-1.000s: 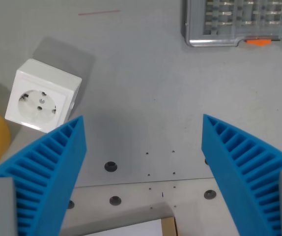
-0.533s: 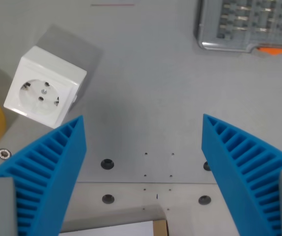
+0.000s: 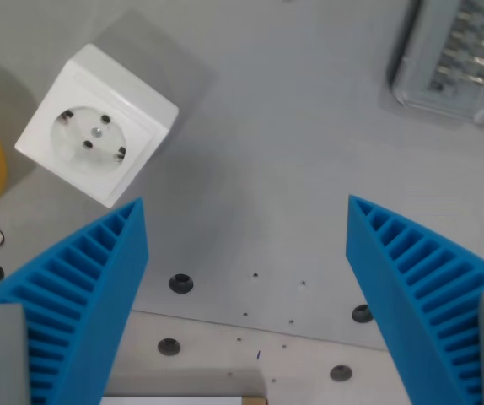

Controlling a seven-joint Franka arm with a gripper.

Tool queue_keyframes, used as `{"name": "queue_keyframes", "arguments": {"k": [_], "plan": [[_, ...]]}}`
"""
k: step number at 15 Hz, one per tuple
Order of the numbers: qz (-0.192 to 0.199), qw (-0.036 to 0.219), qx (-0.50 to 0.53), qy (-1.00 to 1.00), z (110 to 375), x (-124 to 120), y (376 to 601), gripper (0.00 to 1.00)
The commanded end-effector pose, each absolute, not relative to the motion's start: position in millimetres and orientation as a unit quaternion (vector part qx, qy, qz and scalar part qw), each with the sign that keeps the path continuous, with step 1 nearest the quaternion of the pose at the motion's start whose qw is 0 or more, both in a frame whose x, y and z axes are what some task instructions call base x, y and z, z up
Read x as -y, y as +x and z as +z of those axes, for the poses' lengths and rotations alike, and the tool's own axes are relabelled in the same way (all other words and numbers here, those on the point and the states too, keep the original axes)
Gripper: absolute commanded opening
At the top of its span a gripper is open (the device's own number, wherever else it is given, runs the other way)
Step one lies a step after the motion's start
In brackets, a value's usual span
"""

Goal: Move above the white socket

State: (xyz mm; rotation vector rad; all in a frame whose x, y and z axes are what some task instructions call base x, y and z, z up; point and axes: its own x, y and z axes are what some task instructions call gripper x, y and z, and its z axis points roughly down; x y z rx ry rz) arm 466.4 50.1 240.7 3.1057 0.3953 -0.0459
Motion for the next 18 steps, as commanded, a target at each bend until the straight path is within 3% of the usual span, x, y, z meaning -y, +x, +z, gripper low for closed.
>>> {"name": "queue_keyframes", "arguments": {"k": [1, 18], "plan": [[0.039, 0.011, -0.3, 0.953, 230.8, -58.6, 459.8, 1.0], [0.047, 0.024, -0.484, 0.874, 180.0, -111.9, 447.6, 1.0]]}}
